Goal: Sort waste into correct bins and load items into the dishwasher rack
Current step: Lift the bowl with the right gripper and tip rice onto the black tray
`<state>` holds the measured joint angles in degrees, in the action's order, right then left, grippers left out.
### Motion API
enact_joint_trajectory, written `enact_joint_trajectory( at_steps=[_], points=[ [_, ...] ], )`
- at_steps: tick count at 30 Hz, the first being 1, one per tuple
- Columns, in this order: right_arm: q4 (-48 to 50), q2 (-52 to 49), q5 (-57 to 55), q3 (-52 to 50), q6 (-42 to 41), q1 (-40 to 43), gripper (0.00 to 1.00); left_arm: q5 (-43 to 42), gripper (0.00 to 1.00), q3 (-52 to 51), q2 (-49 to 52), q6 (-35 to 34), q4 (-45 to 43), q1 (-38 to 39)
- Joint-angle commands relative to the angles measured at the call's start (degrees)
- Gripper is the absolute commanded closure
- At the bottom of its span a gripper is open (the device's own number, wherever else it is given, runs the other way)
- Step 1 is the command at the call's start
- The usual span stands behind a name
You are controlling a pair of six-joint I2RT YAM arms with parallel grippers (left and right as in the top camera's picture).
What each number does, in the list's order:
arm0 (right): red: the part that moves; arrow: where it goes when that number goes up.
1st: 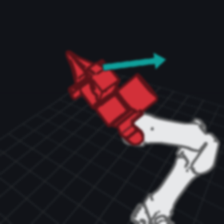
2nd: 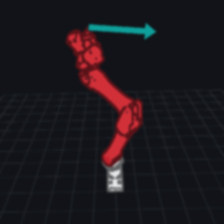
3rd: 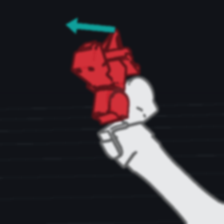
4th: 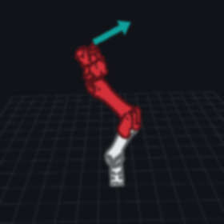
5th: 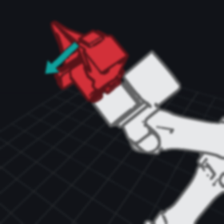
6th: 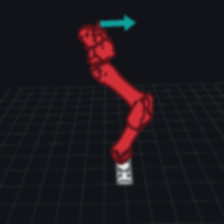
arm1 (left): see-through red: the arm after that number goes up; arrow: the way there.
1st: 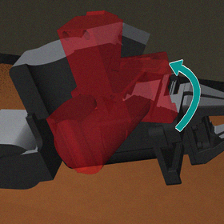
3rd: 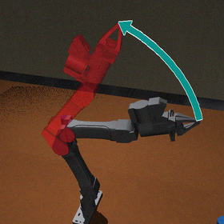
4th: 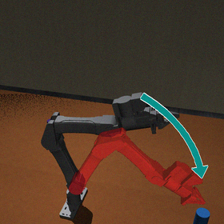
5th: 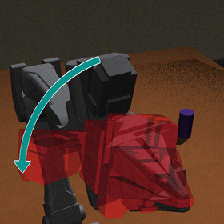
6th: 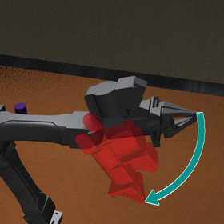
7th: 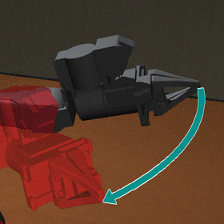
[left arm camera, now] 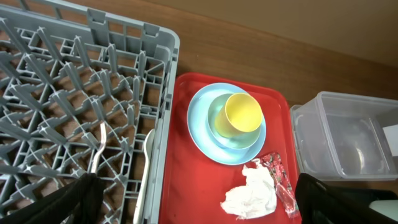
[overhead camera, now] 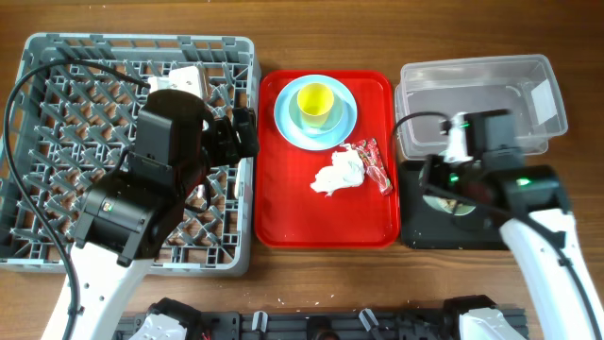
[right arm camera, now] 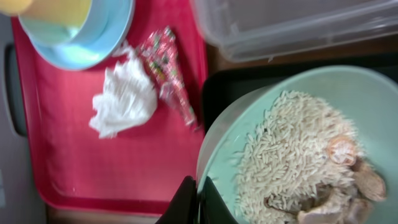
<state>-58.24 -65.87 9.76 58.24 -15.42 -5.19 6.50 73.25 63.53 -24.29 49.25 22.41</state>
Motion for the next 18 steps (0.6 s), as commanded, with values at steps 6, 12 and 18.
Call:
enact_joint_trajectory(
  at_steps=[6, 12, 18],
  points=[
    [4.8, 0.1, 37.4, -6.8, 19.8, 28.0, 0.96, -0.3, 0.0, 0.4, -0.2, -0.3, -0.2, -0.2],
    [13.6, -7.9, 56.7, -13.6, 23.1, 34.1, 0.96, -0.3, 0.0, 0.4, -0.2, -0.3, -0.2, -0.2],
    [12.8, -19.1, 75.8, -15.8, 27.2, 46.9, 0.96, -0.3, 0.0, 0.4, -0.2, -0.3, -0.2, -0.2]
  ],
)
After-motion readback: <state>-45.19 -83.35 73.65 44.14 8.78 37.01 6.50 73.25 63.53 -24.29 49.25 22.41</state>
